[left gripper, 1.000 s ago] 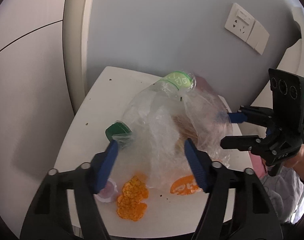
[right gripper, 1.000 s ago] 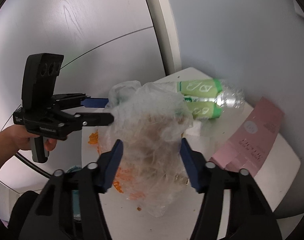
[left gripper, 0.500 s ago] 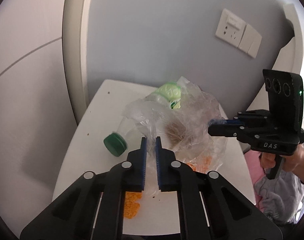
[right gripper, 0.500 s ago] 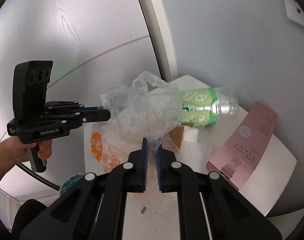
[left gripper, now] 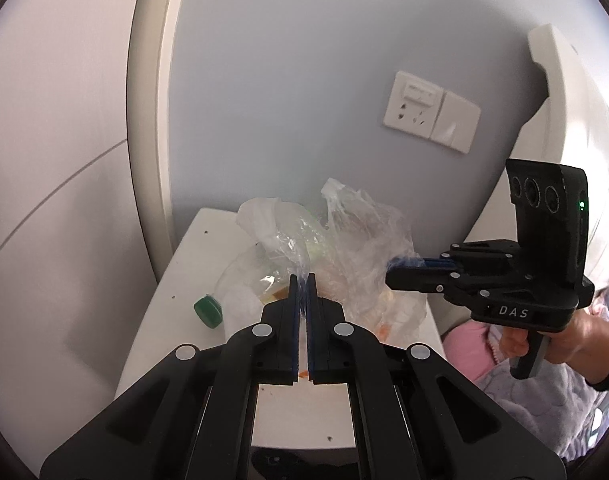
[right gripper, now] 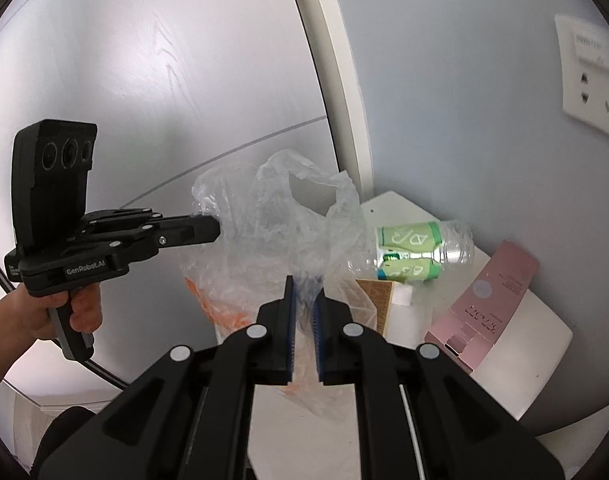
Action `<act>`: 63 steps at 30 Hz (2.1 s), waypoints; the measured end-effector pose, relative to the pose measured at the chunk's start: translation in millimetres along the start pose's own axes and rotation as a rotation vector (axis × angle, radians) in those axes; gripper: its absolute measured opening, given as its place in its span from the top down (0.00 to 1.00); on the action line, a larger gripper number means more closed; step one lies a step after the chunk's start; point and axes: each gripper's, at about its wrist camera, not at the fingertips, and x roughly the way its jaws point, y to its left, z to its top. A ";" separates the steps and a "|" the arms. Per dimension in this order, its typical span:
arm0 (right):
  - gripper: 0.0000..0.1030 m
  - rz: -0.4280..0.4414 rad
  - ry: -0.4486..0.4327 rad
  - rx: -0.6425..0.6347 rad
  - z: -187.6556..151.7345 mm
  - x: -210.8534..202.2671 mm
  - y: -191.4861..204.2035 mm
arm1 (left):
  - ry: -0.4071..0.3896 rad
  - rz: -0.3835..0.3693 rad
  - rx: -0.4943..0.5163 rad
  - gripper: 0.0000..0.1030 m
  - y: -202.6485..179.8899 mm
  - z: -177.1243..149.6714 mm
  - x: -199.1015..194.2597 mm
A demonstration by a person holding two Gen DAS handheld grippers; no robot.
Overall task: Collect trash
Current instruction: 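Lift the clear bag with the right gripper over the teal wastebasket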
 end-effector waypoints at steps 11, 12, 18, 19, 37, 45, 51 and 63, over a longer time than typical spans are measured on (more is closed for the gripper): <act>0.91 0.033 -0.046 -0.058 5.8 -33.1 51.0 | -0.076 0.055 -0.013 0.99 -20.8 -7.9 -74.2; 0.91 0.041 -0.048 -0.066 5.5 -34.4 57.9 | -0.081 0.062 -0.019 0.99 -20.6 -10.9 -81.8; 0.91 0.090 -0.028 -0.099 -3.5 -25.6 96.6 | -0.093 0.123 -0.045 0.99 -16.6 -35.4 -123.0; 0.90 0.099 -0.021 -0.102 -5.8 -22.0 102.1 | -0.091 0.131 -0.052 0.99 -15.4 -40.3 -128.2; 0.91 0.310 0.275 -0.201 -105.8 95.4 227.6 | 0.032 0.348 -0.357 0.99 41.9 -215.0 -203.8; 0.90 0.326 0.388 -0.224 -142.4 142.3 250.0 | 0.099 0.386 -0.433 0.99 62.5 -261.0 -197.8; 0.91 0.315 0.483 -0.227 -165.9 180.8 248.3 | 0.153 0.384 -0.495 0.99 81.2 -293.7 -182.3; 0.91 0.277 0.674 -0.272 -219.8 264.7 250.2 | 0.298 0.364 -0.605 0.99 131.6 -361.2 -130.0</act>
